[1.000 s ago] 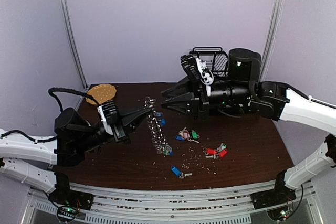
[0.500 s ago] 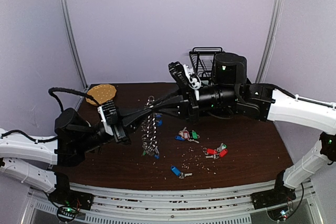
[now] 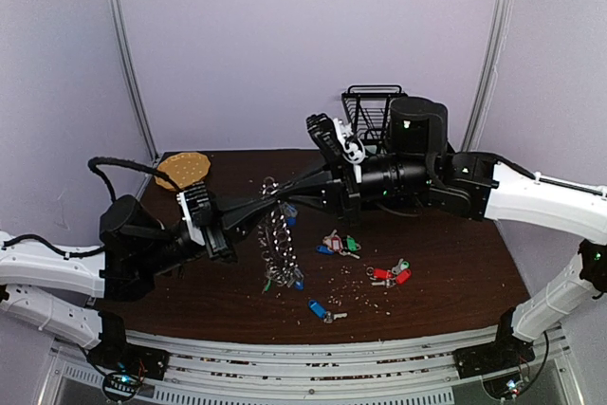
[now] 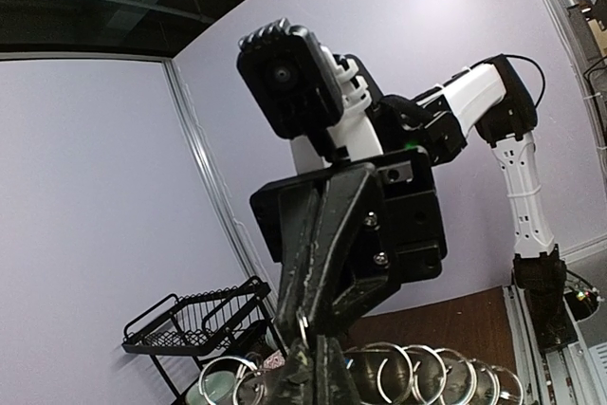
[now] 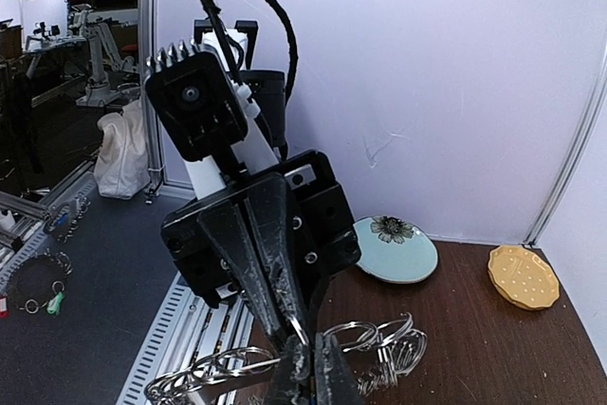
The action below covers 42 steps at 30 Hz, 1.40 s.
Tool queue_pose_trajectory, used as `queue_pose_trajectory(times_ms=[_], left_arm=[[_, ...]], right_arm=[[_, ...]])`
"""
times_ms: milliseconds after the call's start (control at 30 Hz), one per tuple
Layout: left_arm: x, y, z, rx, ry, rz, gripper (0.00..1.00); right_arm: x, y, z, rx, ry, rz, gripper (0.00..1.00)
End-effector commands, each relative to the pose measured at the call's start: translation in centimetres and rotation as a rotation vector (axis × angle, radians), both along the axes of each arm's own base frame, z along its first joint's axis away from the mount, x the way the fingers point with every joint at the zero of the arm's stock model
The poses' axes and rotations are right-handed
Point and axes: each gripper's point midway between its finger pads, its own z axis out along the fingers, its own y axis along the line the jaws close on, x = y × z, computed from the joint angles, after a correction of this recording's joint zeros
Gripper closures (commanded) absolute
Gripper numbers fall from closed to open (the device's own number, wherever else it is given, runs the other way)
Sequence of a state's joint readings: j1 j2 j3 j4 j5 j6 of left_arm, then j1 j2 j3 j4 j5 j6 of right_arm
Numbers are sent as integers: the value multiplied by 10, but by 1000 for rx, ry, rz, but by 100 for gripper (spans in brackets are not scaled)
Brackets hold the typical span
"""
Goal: Put the keys on the keyring
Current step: Adjust the keyring at the key storage ring, then pass from the left arm to the right, then pass from the right arm to the left
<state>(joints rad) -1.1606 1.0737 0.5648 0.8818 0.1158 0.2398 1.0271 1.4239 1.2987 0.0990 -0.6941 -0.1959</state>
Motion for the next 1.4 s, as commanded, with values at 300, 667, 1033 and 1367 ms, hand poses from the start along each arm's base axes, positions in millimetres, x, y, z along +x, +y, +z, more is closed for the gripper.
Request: queue_pose_trajectory(times_ms=[300, 667, 1033, 1367], left_arm=[[8, 7, 9, 176, 174, 16, 65], [21, -21, -6, 370, 265, 24, 73], [25, -27, -10, 378, 253, 29, 84], [31, -26, -15, 397, 243, 67, 100]], right_arm=[[42, -44, -31, -410, -220, -351, 100], [29, -31, -12, -412, -319, -359, 100], [17, -21, -14, -399, -323, -303, 100], [12, -20, -15, -398, -326, -280, 100]])
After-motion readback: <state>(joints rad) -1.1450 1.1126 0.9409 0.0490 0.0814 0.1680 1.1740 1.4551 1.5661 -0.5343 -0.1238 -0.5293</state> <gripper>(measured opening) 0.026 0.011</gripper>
